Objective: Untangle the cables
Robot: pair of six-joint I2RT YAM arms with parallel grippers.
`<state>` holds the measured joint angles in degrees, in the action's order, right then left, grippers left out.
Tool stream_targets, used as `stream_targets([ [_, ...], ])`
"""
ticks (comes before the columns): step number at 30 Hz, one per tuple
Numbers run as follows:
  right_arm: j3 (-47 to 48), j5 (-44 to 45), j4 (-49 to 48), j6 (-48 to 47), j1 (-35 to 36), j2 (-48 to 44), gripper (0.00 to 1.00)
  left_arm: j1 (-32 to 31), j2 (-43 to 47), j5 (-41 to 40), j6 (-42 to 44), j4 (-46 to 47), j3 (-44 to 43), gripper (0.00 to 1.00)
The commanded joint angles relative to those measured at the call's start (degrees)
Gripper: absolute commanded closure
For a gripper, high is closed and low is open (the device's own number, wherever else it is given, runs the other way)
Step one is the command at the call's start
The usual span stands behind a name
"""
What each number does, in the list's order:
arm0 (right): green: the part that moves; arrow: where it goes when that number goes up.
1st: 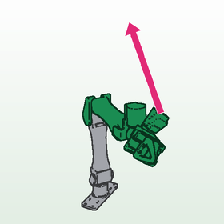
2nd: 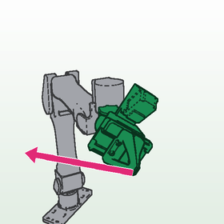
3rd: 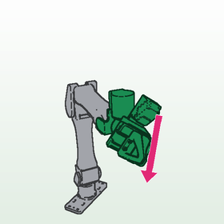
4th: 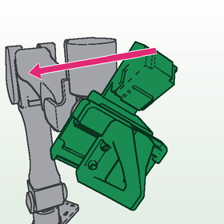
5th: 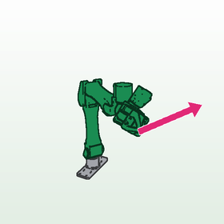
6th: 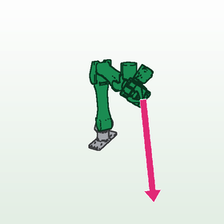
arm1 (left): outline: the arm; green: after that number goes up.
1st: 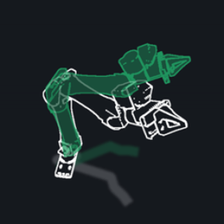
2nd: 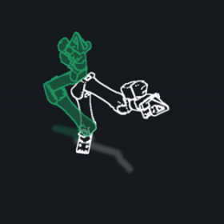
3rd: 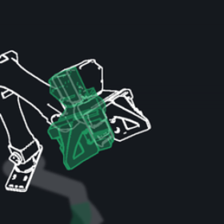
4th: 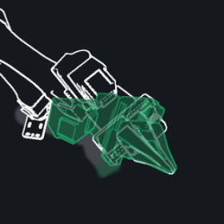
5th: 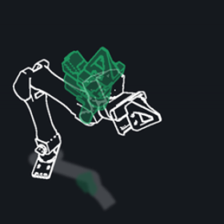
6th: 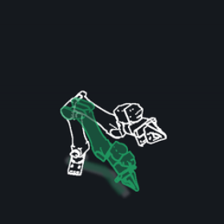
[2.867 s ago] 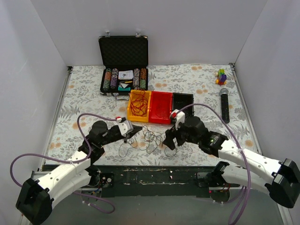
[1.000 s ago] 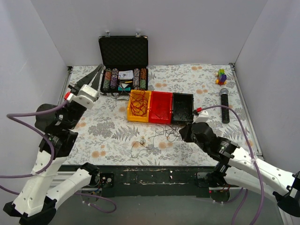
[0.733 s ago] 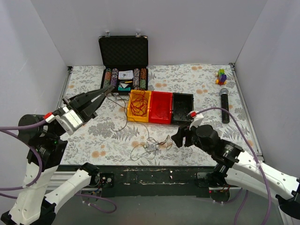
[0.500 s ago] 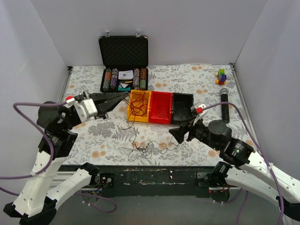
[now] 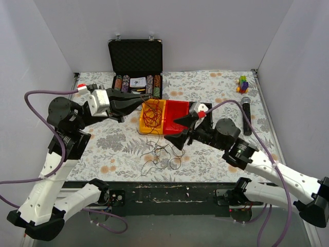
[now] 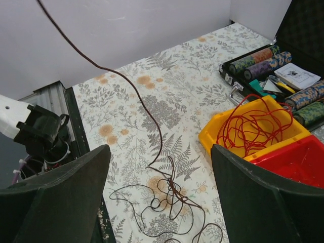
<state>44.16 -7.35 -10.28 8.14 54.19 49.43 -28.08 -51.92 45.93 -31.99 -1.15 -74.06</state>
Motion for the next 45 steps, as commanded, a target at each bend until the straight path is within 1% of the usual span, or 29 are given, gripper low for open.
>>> stream_targets([
  [1, -0.48, -3.72, -12.65, -2.07, 0.74, 4.87, 0.11, 0.30, 0.33, 1.26, -3.08, 2.99, -3.02, 1.00],
  [7, 0.48, -4.07, -16.61, -3.75, 2.67, 10.68, 0.11, 0.30, 0.15, 1.70, -3.69, 3.52, -3.63, 1.00],
  [11, 0.40, -3.64, -16.87, -4.10, 3.46, 13.76, 0.11, 0.30, 0.33, 1.79, -3.78, 4.05, -3.55, 1.00],
  [12, 0.22, -3.02, -16.70, -4.36, 3.55, 14.29, 0.11, 0.30, 0.42, 1.88, -3.87, 4.22, -3.72, 1.00],
  [14, 0.05, -1.62, -16.17, -4.71, 3.55, 15.17, 0.18, 0.30, 0.59, 1.88, -4.48, 4.49, -4.07, 1.00],
  [15, -0.04, -0.91, -16.00, -4.89, 3.55, 15.43, 0.24, 0.30, 0.68, 1.97, -4.75, 4.57, -4.25, 1.00],
  [17, 0.05, -0.21, -15.47, -5.15, 3.55, 15.61, 0.45, 0.30, 0.85, 1.97, -4.84, 4.75, -4.60, 1.00],
  [21, 1.27, 0.58, -13.19, -5.42, 3.55, 15.26, 0.90, 0.30, 1.47, 1.88, -5.10, 4.93, -4.51, 1.00],
  [22, 1.54, 0.94, -12.57, -5.68, 3.55, 14.91, 0.97, 0.30, 1.73, 1.79, -5.19, 4.93, -4.42, 1.00],
  [23, 1.89, 1.37, -11.96, -5.94, 3.55, 14.30, 0.99, 0.30, 2.00, 1.71, -5.28, 4.93, -4.25, 1.00],
  [27, 6.36, 4.71, -8.27, -7.87, 3.55, 10.96, 0.99, 0.30, 3.23, -0.75, -4.14, 4.75, -1.45, 1.00],
  [28, 7.51, 5.24, -7.57, -7.88, 3.55, 9.82, 0.99, 0.30, 3.84, -2.15, -3.96, 4.49, 0.22, 0.96],
  [29, 9.00, 6.12, -6.78, -9.79, 3.55, 8.59, 0.99, 0.30, 4.54, -4.25, -3.52, 4.14, 2.50, 0.84],
  [30, 10.66, 7.08, -5.98, -10.51, 3.55, 7.53, 0.99, 0.30, 5.42, -5.32, -2.74, 3.70, 4.78, 0.80],
  [31, 12.07, 7.00, -5.02, -11.04, 3.55, 6.83, 0.99, 0.30, 6.65, -5.76, -1.86, 3.44, 7.94, 0.80],
  [32, 13.65, 9.18, -4.05, -11.56, 3.55, 6.12, 0.99, 0.30, 7.70, -5.77, -0.98, 3.00, 10.84, 0.80],
  [35, 18.40, 11.13, -1.15, -13.06, 3.55, 5.42, 0.99, 0.30, 10.34, -6.73, 1.84, 1.77, 20.08, 0.82],
  [37, 21.04, 12.62, 0.17, -13.50, 3.55, 5.07, 0.99, 0.30, 11.14, -7.08, 3.42, -0.15, 24.30, 0.86],
  [41, 24.39, 13.59, 2.02, -14.12, 3.64, 4.89, 0.99, 0.30, 11.32, -7.35, 5.88, -1.14, 29.40, 0.87],
  [45, 28.69, 14.56, 4.04, -15.78, 3.64, 5.59, 0.99, 0.30, 10.79, -7.26, 6.94, -1.40, 31.70, 0.81],
])
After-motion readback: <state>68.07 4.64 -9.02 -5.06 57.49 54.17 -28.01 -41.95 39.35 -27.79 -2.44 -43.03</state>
